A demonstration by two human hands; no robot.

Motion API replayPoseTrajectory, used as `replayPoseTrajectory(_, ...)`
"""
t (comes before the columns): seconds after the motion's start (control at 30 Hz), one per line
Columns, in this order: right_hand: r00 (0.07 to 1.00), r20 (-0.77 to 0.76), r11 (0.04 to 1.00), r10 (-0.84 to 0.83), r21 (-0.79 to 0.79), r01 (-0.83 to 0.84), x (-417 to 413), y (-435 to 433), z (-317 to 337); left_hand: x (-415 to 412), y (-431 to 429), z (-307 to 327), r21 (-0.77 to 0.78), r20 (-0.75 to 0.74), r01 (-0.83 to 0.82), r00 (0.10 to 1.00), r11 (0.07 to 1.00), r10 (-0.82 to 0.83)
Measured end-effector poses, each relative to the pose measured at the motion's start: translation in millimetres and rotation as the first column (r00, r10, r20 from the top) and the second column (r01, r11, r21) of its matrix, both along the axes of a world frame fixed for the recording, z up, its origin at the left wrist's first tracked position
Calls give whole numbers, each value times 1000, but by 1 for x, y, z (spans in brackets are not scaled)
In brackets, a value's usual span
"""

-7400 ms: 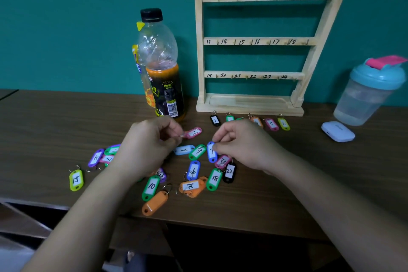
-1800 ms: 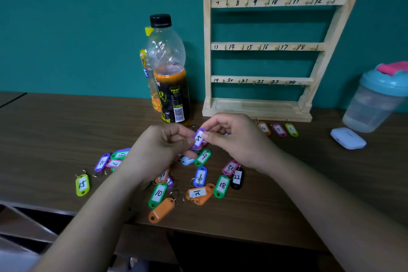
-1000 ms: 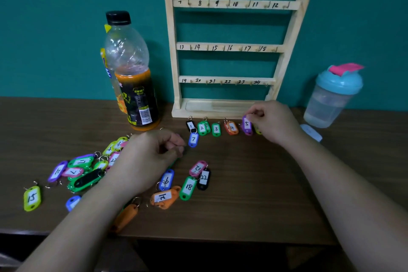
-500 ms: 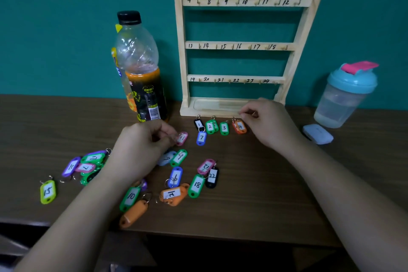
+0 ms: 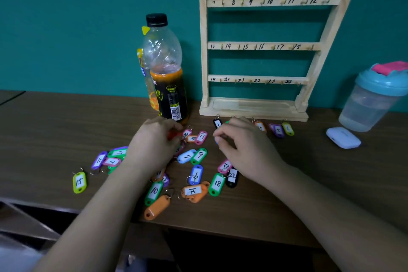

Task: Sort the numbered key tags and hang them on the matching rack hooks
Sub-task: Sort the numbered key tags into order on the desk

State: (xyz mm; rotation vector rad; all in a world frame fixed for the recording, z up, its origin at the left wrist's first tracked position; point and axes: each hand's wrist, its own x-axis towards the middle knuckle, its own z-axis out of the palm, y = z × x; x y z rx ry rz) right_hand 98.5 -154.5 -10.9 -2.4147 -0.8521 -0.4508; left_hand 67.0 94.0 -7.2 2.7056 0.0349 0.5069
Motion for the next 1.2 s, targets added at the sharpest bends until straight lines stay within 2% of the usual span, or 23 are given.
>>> replayPoseTrajectory(0.1, 1000, 0, 1000, 26, -16, -26, 0, -2, -3, -1, -3, 0, 48, -43, 2, 999, 999, 0)
replayPoseTrajectory(0.33, 999, -15, 999, 38, -32, -39, 3, -4, -7, -1, 3, 6, 28, -43, -10, 999, 1000, 11)
replayPoseTrajectory(0.47, 996, -28, 992, 83, -91, -86, 1, -2, -5, 0, 6, 8, -13, -50, -4, 999, 1000, 4)
replayPoseTrajectory(0.6, 991, -81, 977, 106, -176, -119, -2, 3, -5, -2, 7, 12, -16, -15, 28, 999, 999, -28)
replayPoseTrajectory(0.7, 994, -67, 980, 89, -174, -100, -2, 3, -5, -5, 9, 14, -45, 20, 26, 999, 999, -25)
replayPoseTrajectory(0.83, 996, -65, 997, 60, -43, -63, -2, 2, -3, -14, 4, 23, -232, 66, 77, 996, 970, -63)
replayPoseTrajectory(0.93, 994, -89, 997, 69, 35, -66, -2, 4, -1, -24, -9, 30, -342, 85, 186, 982, 921, -167)
replayPoseTrajectory(1.07, 962, -253, 976, 104, 212, -50, -4, 5, 4, -28, -23, 34, -379, 112, 312, 950, 871, -291)
replayPoseTrajectory(1.2, 897, -362, 913, 253, 397, -97, -4, 5, 7, -28, -28, 33, -377, 132, 404, 914, 833, -384)
